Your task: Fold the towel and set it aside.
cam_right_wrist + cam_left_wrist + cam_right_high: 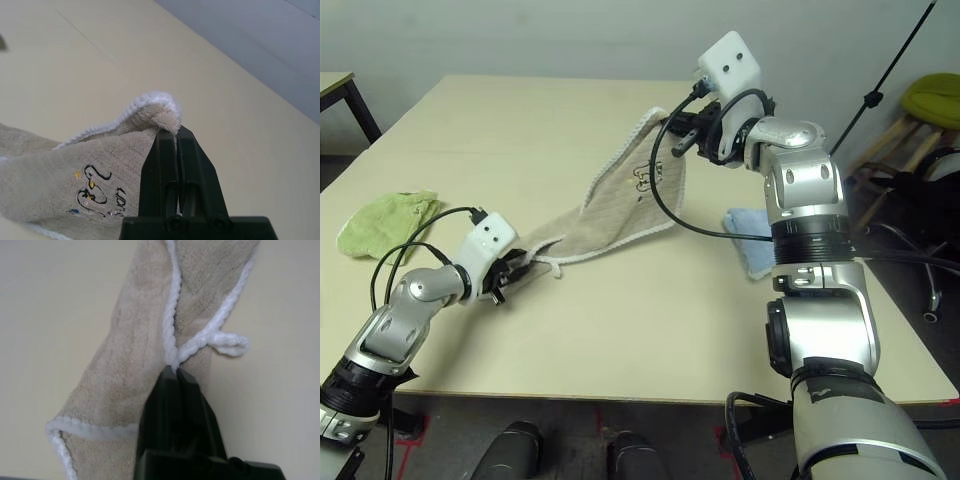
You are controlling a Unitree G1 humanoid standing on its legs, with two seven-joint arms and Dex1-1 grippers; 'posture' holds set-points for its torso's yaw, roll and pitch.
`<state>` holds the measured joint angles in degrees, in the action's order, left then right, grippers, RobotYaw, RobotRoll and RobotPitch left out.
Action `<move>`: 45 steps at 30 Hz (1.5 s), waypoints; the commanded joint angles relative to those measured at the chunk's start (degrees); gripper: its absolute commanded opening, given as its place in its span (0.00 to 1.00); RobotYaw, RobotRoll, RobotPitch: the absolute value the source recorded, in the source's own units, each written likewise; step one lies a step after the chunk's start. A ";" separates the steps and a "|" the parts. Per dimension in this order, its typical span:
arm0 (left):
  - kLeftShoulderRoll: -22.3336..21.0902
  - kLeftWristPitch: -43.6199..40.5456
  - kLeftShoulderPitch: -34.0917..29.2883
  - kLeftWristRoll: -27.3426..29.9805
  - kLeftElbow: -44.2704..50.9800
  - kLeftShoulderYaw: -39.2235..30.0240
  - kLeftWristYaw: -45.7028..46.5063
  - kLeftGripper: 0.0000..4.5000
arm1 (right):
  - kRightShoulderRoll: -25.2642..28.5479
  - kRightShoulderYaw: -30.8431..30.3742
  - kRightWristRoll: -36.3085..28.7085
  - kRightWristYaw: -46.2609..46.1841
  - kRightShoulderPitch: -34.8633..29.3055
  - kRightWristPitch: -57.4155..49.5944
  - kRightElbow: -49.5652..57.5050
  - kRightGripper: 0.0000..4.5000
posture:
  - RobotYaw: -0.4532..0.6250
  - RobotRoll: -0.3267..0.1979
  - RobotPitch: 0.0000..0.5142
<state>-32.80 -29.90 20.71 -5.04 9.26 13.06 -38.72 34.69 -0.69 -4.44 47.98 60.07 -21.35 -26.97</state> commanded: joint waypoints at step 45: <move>-9.92 22.70 31.55 11.30 -44.71 -11.67 -20.93 0.00 | 3.44 5.38 -8.73 11.87 -6.19 0.80 -7.00 0.00 | 0.53 0.62 0.14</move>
<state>-41.65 -2.26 55.68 4.30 -41.21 1.07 -56.26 36.31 5.41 -11.82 57.53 56.29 -16.04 -39.80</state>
